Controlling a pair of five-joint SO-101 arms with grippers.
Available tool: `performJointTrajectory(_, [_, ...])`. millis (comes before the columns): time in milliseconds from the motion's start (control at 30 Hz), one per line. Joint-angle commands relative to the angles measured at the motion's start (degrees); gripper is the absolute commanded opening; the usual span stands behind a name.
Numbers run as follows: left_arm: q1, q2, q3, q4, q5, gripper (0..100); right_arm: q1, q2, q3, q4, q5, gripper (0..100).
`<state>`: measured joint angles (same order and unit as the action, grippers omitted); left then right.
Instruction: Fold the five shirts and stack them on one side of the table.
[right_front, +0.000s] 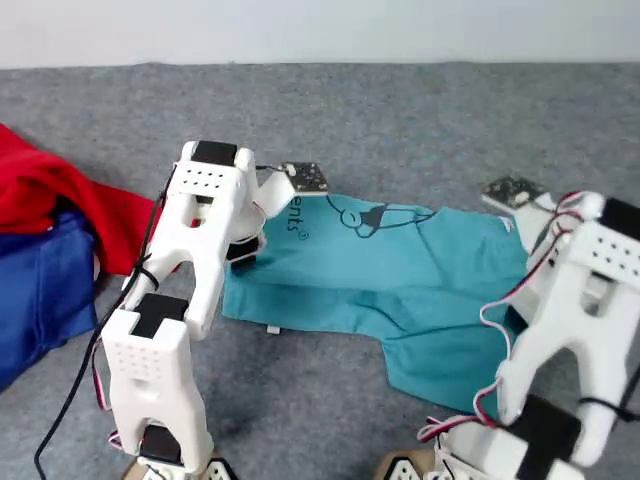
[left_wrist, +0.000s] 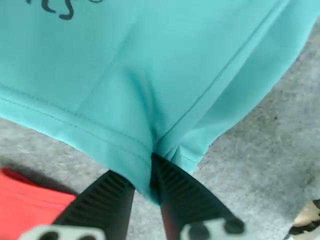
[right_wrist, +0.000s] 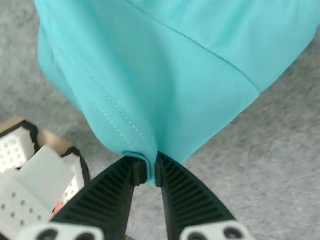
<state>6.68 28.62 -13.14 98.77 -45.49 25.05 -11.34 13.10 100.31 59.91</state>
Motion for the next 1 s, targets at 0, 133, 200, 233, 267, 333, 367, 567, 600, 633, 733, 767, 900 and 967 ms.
performJointTrajectory(0, [-1.1, -4.2, 0.9, 1.8, -0.7, 2, 1.1, -6.9, 4.6, 2.2, 1.8, 1.5])
performJointTrajectory(133, [-2.0, -4.2, 1.1, 1.9, -0.7, 2, 0.9, -10.5, 9.8, 1.3, 1.8, 1.5])
performJointTrajectory(200, [-2.1, -4.2, 1.3, 1.9, -0.7, 2, 1.3, -11.1, 11.5, 0.2, 1.8, 1.5])
performJointTrajectory(233, [-1.8, -4.2, 1.9, 1.9, -0.7, 2, 1.8, -11.1, 12.2, -0.1, 1.8, 1.5])
performJointTrajectory(267, [-1.6, -4.2, 2.6, 1.9, -0.7, 2, 1.9, -11.1, 13.1, -0.8, 1.8, 1.5])
performJointTrajectory(333, [-1.5, -4.2, 3.9, 1.9, -0.7, 2, 2.1, -11.1, 14.9, -2.5, 1.8, 1.5])
performJointTrajectory(367, [-1.6, -4.2, 4.4, 1.9, -0.8, 2, 2.1, -11.1, 15.6, -3.0, 1.8, 1.5])
performJointTrajectory(567, [-3.5, -4.3, 7.2, 1.9, -2.2, 11, 2.4, -11.5, 17.1, -2.6, 1.8, 5.0])
performJointTrajectory(600, [-3.6, -4.3, 7.3, 1.9, -2.2, 11, 2.5, -11.6, 17.1, -2.5, 1.8, 6.8])
performJointTrajectory(633, [-3.7, -4.3, 7.3, 1.9, -2.2, 12, 2.6, -11.6, 17.1, -1.9, 1.8, 9.0])
performJointTrajectory(733, [-3.9, -5.5, 7.3, 1.9, -2.1, 13, 2.6, -11.6, 17.0, -0.9, 1.8, 18.0])
performJointTrajectory(767, [-3.9, -6.5, 7.4, 1.9, -1.9, 14, 2.7, -11.6, 17.0, -0.9, 1.8, 20.6])
performJointTrajectory(900, [-4.0, -12.7, 7.3, 1.8, 2.7, 19, 2.4, -11.6, 16.7, -1.2, 1.8, 22.6])
performJointTrajectory(967, [-4.0, -16.0, 7.3, 1.8, 4.0, 22, 2.3, -11.6, 16.6, -1.5, 1.7, 22.7])
